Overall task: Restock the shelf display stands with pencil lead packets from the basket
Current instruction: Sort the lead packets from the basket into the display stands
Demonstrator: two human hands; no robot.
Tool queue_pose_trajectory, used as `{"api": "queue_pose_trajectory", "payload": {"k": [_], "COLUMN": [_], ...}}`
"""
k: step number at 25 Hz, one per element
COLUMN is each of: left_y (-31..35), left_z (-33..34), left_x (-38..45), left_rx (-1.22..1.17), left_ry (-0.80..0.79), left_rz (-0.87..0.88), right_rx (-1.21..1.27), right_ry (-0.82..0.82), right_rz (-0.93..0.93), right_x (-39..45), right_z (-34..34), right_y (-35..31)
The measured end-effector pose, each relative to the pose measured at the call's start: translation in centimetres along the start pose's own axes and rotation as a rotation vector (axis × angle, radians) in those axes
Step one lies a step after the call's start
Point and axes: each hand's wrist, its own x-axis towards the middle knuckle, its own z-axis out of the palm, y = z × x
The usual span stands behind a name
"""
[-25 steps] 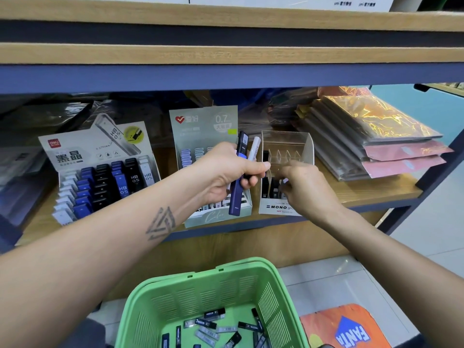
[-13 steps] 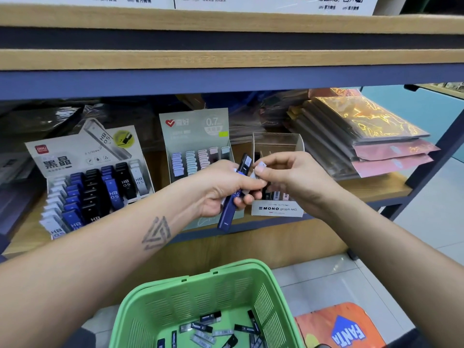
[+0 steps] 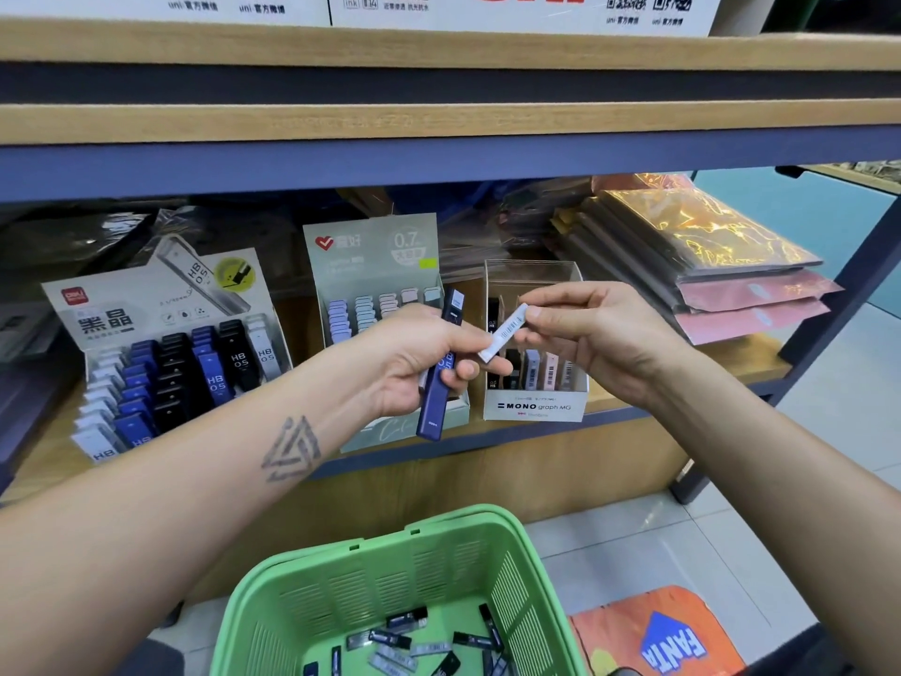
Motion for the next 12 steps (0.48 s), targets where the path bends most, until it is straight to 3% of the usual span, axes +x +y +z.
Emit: {"api": "queue_pose_trajectory", "payload": {"k": [7, 12], "left_y": [-0.3, -0.1], "left_z": [0.9, 1.3], "left_x": [1.3, 1.2], "left_rx": [0.072, 0.043], "left_ry": [0.066, 0.027], "left_rz": [0.004, -0.046], "right_rx": [-0.371, -0.814], "right_ry": [0.175, 0.306], "right_rz": [-0.103, -0.161], "right_x": [0.0, 0.4], "right_z": [-2.4, -4.6], "right_y": [-0.9, -0.1]}}
